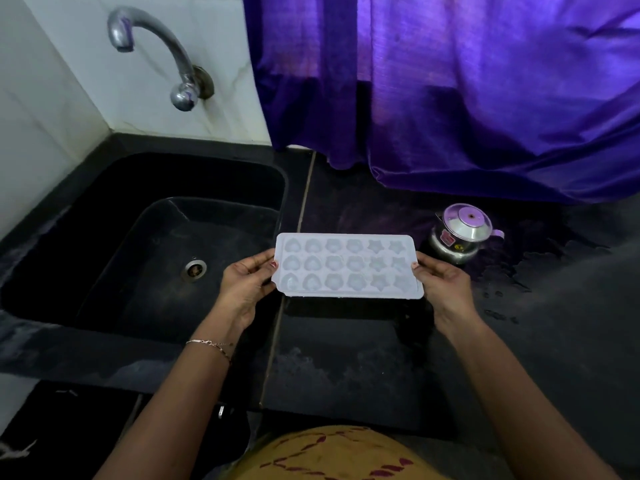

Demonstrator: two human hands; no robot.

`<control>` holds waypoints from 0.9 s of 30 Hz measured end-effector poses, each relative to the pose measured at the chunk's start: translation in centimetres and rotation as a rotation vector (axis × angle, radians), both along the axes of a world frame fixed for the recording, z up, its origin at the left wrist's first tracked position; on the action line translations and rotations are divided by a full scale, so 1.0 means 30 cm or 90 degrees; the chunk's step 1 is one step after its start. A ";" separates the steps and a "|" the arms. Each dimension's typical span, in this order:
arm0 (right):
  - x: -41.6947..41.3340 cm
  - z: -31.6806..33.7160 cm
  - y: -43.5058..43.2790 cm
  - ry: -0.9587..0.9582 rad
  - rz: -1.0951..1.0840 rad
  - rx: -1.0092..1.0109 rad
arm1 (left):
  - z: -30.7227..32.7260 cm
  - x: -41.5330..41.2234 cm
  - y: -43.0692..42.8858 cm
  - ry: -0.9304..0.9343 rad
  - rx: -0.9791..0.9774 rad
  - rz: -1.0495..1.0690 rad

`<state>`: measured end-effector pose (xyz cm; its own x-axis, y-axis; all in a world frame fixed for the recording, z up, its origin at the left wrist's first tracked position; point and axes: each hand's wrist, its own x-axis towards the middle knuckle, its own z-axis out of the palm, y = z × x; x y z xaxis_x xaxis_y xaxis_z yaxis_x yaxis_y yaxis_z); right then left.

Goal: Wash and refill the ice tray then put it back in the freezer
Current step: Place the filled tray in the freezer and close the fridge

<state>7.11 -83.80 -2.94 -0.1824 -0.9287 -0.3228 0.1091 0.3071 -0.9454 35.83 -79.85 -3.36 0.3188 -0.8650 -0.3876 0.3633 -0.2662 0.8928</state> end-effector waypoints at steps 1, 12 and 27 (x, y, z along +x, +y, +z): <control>0.009 0.009 -0.004 -0.009 0.017 0.000 | 0.009 0.009 0.015 0.005 -0.003 0.018; 0.152 0.105 0.010 -0.065 0.239 0.025 | 0.075 0.108 0.319 0.007 -0.013 0.219; 0.483 0.139 0.245 -0.064 0.626 0.081 | 0.110 0.028 0.992 0.038 -0.040 0.610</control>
